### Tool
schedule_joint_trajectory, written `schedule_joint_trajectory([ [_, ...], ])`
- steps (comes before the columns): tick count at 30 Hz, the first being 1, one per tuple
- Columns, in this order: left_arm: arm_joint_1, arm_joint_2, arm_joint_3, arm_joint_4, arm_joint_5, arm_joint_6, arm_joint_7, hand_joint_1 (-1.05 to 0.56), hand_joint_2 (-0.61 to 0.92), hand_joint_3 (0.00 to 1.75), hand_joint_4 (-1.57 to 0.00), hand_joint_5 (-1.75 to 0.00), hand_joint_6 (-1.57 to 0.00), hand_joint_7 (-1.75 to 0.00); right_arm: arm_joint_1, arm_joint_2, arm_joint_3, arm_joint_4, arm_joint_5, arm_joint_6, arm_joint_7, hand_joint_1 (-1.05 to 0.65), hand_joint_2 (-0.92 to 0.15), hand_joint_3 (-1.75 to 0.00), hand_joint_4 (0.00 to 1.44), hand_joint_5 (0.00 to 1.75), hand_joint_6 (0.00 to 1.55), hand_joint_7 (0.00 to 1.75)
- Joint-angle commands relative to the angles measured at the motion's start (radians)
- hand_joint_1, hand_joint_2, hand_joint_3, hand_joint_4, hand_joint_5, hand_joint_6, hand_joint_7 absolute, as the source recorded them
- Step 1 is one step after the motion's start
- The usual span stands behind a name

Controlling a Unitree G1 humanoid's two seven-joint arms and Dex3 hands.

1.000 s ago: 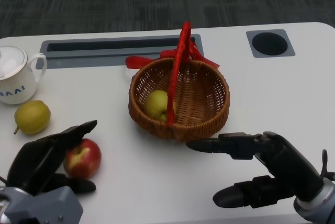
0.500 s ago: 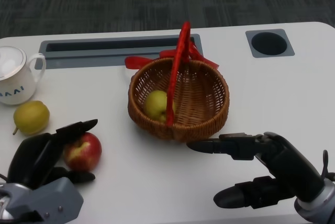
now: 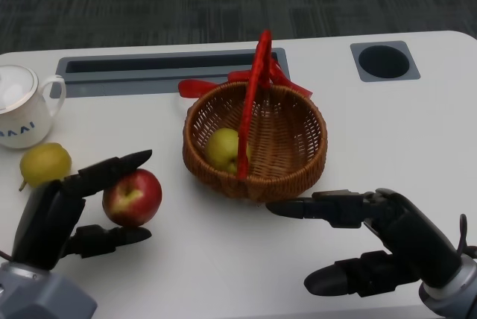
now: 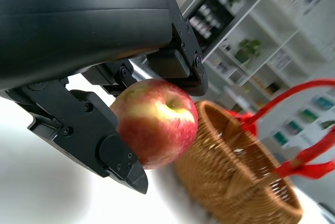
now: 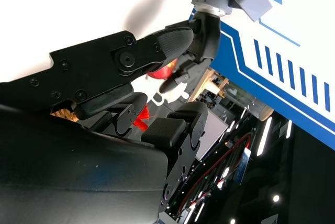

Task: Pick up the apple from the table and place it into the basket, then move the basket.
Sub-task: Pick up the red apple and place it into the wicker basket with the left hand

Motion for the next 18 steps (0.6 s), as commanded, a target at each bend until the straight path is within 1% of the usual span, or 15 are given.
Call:
schedule_joint_trajectory([
  [1, 0.017, 0.0, 0.033, -0.051, -0.013, -0.051, 0.021, -0.12, 0.8, 0.0, -1.25, -0.04, -1.13, -0.02, -0.007, -0.009, -0.006, 0.004, 0.002, -0.01, 0.0, -0.44, -0.91, 0.0, 0.8, 0.0, 0.72, 0.0],
  [5, 0.018, 0.003, 0.055, -0.132, -0.006, -0.068, 0.001, -0.13, 0.8, 0.0, -1.25, -0.03, -1.13, -0.01, -0.009, -0.009, -0.005, 0.008, 0.005, -0.014, 0.002, -0.43, -0.91, 0.0, 0.81, 0.0, 0.73, 0.0],
  [11, 0.008, 0.002, 0.069, -0.25, -0.038, -0.044, -0.085, -0.14, 0.78, 0.0, -1.24, -0.03, -1.14, -0.01, -0.012, -0.008, -0.003, 0.007, 0.005, -0.005, 0.004, -0.43, -0.91, 0.0, 0.81, 0.0, 0.73, 0.0],
  [14, -0.007, -0.012, 0.068, -0.275, -0.063, -0.03, -0.13, -0.14, 0.78, 0.0, -1.24, -0.02, -1.14, -0.01, -0.01, -0.009, -0.002, -0.002, 0.002, 0.001, 0.003, -0.42, -0.9, 0.0, 0.81, 0.0, 0.74, 0.0],
  [18, -0.057, -0.051, 0.061, -0.299, -0.086, 0.002, -0.186, -0.15, 0.77, 0.0, -1.27, -0.03, -1.15, -0.01, -0.008, -0.009, -0.004, -0.009, -0.004, 0.001, -0.001, -0.41, -0.89, 0.0, 0.81, 0.0, 0.74, 0.0],
])
